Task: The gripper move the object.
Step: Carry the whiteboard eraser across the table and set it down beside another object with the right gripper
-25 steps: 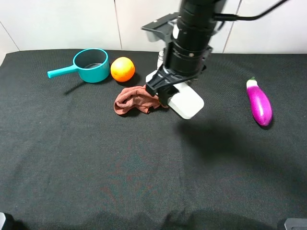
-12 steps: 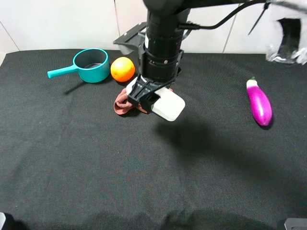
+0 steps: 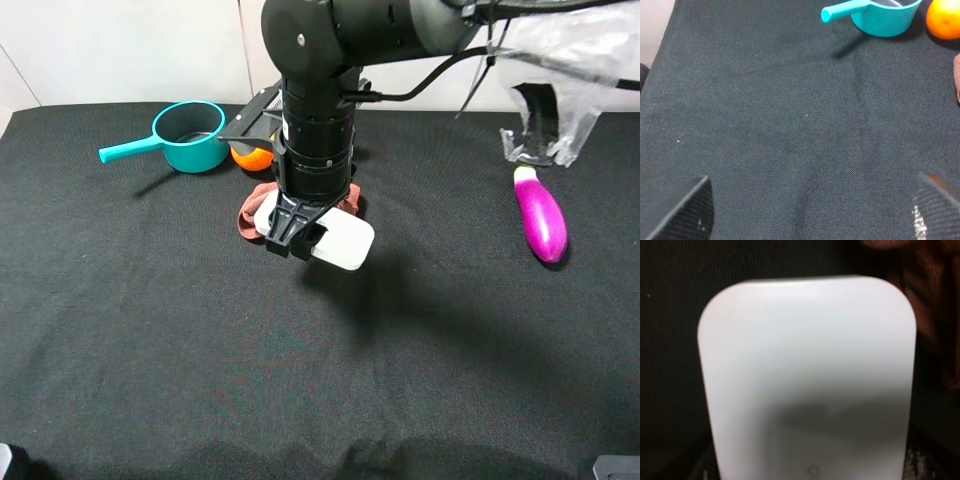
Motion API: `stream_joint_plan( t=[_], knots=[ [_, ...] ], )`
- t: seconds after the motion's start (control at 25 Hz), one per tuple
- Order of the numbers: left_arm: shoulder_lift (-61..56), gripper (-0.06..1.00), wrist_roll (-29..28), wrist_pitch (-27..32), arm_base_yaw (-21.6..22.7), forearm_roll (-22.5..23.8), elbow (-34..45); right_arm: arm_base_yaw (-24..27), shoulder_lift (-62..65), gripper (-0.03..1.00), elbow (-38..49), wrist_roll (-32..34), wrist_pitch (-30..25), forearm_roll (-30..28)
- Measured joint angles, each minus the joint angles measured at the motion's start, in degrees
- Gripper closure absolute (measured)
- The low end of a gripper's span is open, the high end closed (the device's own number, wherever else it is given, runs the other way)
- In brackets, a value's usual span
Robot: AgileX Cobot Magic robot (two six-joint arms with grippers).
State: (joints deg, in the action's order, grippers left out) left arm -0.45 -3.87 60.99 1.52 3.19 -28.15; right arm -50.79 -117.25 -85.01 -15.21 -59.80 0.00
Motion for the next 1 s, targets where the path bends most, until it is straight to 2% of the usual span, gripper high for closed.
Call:
stream_joint_plan(
  t=[0.4, 1.0],
  knots=[
    [0.0, 0.11, 0.0, 0.0, 0.0, 0.0, 0.0, 0.0, -3.7, 0.5, -0.2, -6.6, 1.6, -0.7],
    [0.0, 0.11, 0.0, 0.0, 0.0, 0.0, 0.0, -0.4, -6.4, 0.5, -0.2, -11.2, 3.3, -3.5]
  ],
)
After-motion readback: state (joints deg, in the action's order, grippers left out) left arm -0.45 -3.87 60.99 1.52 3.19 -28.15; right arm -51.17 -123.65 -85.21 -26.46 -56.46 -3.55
